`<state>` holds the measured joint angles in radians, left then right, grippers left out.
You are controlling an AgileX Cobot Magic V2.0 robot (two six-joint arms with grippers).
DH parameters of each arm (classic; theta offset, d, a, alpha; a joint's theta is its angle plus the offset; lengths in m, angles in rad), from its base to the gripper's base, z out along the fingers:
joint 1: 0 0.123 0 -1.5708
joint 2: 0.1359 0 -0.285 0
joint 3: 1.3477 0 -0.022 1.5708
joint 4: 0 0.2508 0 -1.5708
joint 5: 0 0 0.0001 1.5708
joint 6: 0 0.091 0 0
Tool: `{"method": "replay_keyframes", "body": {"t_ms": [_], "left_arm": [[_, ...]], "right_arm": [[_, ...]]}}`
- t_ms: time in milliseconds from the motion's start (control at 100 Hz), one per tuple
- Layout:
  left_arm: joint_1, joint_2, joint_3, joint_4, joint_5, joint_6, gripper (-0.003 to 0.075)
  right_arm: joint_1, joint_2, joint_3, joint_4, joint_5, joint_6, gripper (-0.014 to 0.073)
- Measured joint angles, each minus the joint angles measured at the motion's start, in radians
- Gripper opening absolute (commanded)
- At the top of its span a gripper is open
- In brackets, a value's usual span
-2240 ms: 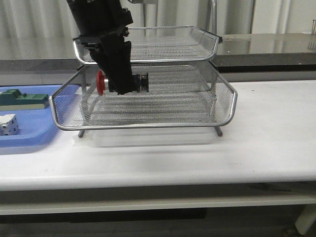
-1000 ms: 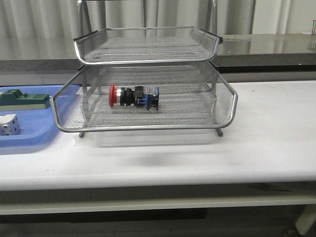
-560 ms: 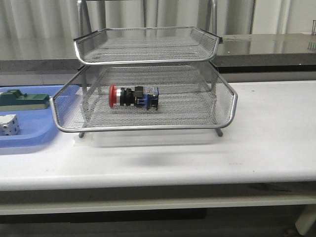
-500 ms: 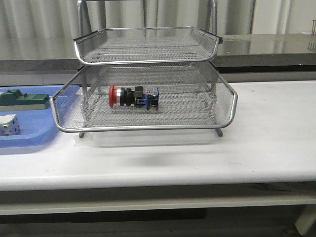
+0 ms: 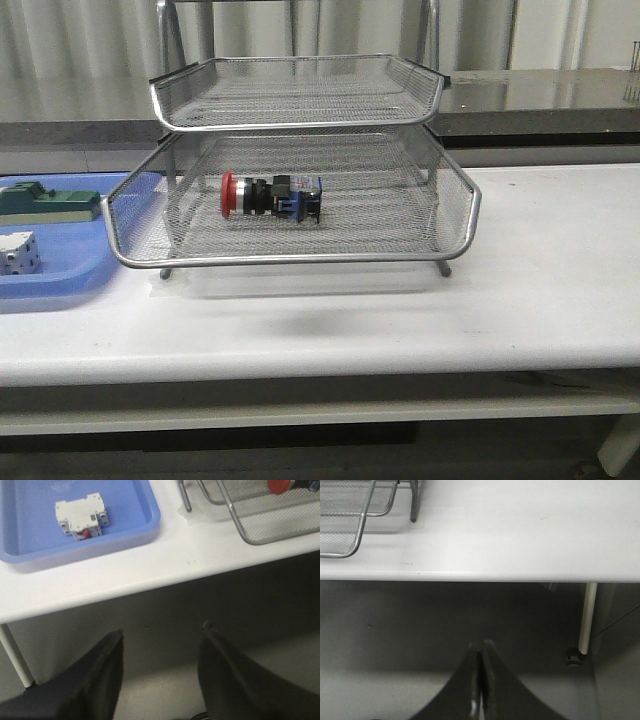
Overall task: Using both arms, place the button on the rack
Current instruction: 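Withdraw the left gripper away from the mesh tray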
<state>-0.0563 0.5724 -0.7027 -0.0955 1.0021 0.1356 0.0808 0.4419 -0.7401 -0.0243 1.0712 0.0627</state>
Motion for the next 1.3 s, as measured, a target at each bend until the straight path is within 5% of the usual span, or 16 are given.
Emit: {"method": "replay_keyframes", "body": {"t_ms": [350, 1300], "left_arm": [[0.001, -0.007, 0.017, 0.000, 0.021, -0.004, -0.0020], [0.001, -0.009, 0.019, 0.000, 0.021, -0.004, -0.0021]], "right_arm": [[0.000, 0.000, 0.000, 0.000, 0.000, 0.000, -0.0116], [0.000, 0.000, 0.000, 0.006, 0.000, 0.000, -0.0116]]}}
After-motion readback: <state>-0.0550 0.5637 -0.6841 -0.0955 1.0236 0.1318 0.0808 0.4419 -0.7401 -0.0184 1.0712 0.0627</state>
